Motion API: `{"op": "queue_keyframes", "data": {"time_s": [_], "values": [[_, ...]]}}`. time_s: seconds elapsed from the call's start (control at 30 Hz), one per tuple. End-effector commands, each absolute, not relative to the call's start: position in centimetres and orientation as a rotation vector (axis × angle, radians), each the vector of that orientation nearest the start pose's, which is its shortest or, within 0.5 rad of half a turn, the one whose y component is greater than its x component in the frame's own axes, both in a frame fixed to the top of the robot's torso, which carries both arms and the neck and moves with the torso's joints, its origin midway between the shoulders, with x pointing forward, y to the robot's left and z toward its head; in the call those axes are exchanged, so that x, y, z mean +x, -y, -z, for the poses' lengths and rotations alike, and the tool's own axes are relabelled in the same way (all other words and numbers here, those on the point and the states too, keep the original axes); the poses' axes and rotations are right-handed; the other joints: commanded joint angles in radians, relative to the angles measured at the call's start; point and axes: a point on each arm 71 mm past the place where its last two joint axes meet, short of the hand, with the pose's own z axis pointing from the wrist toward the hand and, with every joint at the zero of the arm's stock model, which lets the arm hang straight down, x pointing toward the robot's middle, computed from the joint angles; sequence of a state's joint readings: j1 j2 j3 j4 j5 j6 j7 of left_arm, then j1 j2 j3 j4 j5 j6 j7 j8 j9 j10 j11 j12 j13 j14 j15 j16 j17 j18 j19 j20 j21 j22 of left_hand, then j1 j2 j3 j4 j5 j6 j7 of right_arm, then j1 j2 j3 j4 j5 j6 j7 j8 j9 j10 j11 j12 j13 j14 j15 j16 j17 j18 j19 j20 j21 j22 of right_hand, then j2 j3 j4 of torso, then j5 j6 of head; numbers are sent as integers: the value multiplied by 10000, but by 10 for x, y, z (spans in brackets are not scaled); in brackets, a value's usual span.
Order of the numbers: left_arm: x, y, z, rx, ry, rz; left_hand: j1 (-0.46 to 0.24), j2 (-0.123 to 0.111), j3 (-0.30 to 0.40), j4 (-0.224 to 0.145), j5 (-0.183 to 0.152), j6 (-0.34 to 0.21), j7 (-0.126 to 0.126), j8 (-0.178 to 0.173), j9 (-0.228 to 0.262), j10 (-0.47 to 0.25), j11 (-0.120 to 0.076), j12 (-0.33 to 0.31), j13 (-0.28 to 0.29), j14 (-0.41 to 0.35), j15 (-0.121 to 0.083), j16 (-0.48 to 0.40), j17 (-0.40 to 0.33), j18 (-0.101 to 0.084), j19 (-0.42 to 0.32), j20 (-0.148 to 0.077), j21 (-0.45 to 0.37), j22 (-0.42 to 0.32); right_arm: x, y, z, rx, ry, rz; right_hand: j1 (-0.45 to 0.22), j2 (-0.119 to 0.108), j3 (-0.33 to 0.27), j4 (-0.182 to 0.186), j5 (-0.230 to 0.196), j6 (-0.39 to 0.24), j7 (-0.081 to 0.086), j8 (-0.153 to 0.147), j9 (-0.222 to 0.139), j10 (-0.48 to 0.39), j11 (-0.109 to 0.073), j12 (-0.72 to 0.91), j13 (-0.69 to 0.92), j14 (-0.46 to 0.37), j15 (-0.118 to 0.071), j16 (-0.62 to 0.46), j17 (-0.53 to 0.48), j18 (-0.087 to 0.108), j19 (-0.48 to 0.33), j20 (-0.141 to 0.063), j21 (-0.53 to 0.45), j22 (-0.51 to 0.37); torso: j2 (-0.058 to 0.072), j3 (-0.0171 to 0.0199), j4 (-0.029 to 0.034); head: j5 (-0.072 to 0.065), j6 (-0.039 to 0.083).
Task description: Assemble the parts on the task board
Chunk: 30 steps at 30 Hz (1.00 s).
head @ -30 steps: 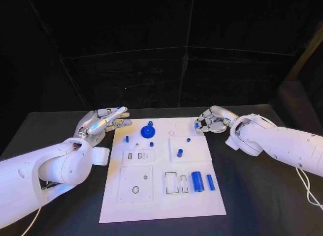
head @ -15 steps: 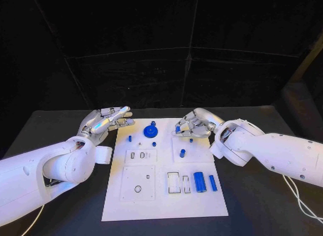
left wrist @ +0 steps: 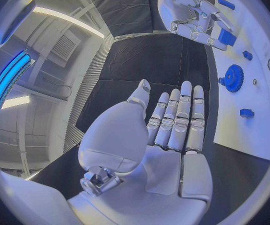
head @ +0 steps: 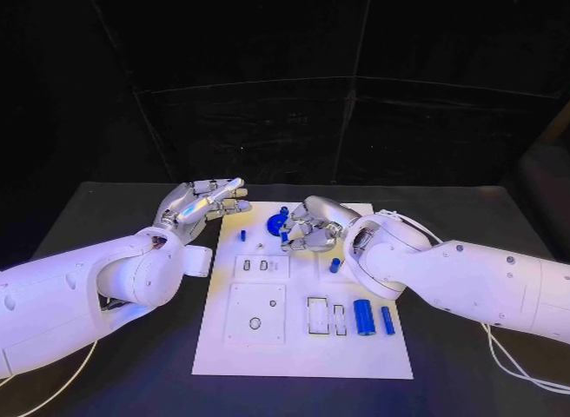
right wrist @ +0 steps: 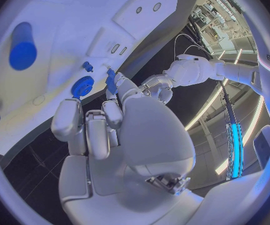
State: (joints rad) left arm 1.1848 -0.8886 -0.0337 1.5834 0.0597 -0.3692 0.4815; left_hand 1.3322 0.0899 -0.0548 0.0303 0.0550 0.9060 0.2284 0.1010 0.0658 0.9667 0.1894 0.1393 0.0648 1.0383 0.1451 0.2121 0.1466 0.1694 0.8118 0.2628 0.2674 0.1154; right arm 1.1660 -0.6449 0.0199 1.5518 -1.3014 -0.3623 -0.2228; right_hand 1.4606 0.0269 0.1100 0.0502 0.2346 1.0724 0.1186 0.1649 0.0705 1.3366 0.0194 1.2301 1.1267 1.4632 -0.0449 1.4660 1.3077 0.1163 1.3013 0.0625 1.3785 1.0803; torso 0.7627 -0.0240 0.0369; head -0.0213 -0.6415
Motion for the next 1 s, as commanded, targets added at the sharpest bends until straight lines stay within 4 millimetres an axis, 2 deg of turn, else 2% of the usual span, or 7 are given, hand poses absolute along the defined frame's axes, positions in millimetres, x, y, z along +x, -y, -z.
{"op": "queue_keyframes", "data": {"time_s": [0.03, 0.2, 0.23, 0.4, 0.63, 0.87, 1.0], "values": [[479, -219, 173, -11493, -13007, 15686, 88, 0, -20, -63, 29, 65, 157, -59, -6, 49, 18, -34, -9, 85, 7, -37, 16, 144, 62, -9, -59, -14, 473, 91, 182, -727, -17317, -7704, -84, 74, 138, 53, 0, 335, -194, 49, 27, 44, -35, -59, -2, 668, -74, -24, 495, -193, 45, -32, 56, 2, 6, 7, -6, 85, -11], [480, -217, 174, -11501, -13053, 15711, 82, 4, -19, -65, 29, 71, 155, -60, -6, 56, 16, -34, -8, 86, 7, -43, 17, 143, 64, -9, -62, -17, 472, 81, 189, -1071, -17529, -7525, -116, 70, 160, 62, -6, 324, -192, 36, 22, 47, -34, -63, -3, 667, -74, -26, 491, -198, 58, -32, 65, 25, 8, 1, 22, 76, -14], [480, -217, 174, -11503, -13059, 15714, 82, 4, -19, -65, 29, 71, 155, -60, -6, 56, 16, -34, -8, 86, 7, -43, 17, 143, 64, -9, -62, -17, 472, 78, 190, -1138, -17543, -7504, -132, 68, 174, 66, -9, 318, -192, 29, 18, 45, -33, -71, -8, 666, -74, -29, 487, -202, 72, -33, 75, 50, 5, 4, -1, 97, -22], [480, -216, 174, -11512, -13084, 15717, 81, 4, -19, -65, 28, 71, 155, -60, -6, 56, 16, -34, -8, 86, 7, -44, 17, 143, 64, -9, -62, -17, 471, 71, 193, -1393, -17549, -7476, -138, 63, 178, 66, -10, 316, -191, 26, 17, 46, -33, -71, -7, 666, -74, -29, 486, -203, 73, -33, 76, 52, 8, 18, -24, 193, -80], [481, -214, 174, -11526, -13159, 15757, 81, 4, -19, -65, 28, 71, 155, -60, -6, 56, 16, -34, -8, 86, 7, -44, 17, 143, 64, -9, -62, -17, 470, 65, 196, -1595, -17593, -7508, -190, 20, 209, 66, -16, 295, -182, 0, 8, 46, -29, -82, -9, 663, -72, -36, 474, -203, 76, -33, 78, 55, 12, 18, -36, 238, -125], [481, -213, 174, -11505, -13188, 15775, 81, 4, -19, -65, 28, 71, 155, -60, -6, 56, 16, -34, -8, 86, 7, -44, 17, 143, 64, -9, -62, -17, 470, 63, 201, -1718, -17646, -7421, -219, -6, 231, 64, -18, 286, -180, -14, 3, 41, -24, -95, -16, 663, -70, -35, 478, -204, 78, -32, 80, 59, 7, 20, -3, 239, -182], [481, -214, 175, -11506, -13190, 15764, 78, 5, -19, -67, 28, 71, 155, -62, -6, 55, 16, -36, -9, 84, 7, -47, 17, 143, 63, -8, -64, -19, 469, 62, 203, -1738, -17719, -7421, -219, -6, 231, 64, -18, 286, -180, -14, 3, 41, -24, -95, -16, 663, -70, -35, 478, -204, 78, -32, 80, 59, 3, 13, -16, 259, -196]]}}
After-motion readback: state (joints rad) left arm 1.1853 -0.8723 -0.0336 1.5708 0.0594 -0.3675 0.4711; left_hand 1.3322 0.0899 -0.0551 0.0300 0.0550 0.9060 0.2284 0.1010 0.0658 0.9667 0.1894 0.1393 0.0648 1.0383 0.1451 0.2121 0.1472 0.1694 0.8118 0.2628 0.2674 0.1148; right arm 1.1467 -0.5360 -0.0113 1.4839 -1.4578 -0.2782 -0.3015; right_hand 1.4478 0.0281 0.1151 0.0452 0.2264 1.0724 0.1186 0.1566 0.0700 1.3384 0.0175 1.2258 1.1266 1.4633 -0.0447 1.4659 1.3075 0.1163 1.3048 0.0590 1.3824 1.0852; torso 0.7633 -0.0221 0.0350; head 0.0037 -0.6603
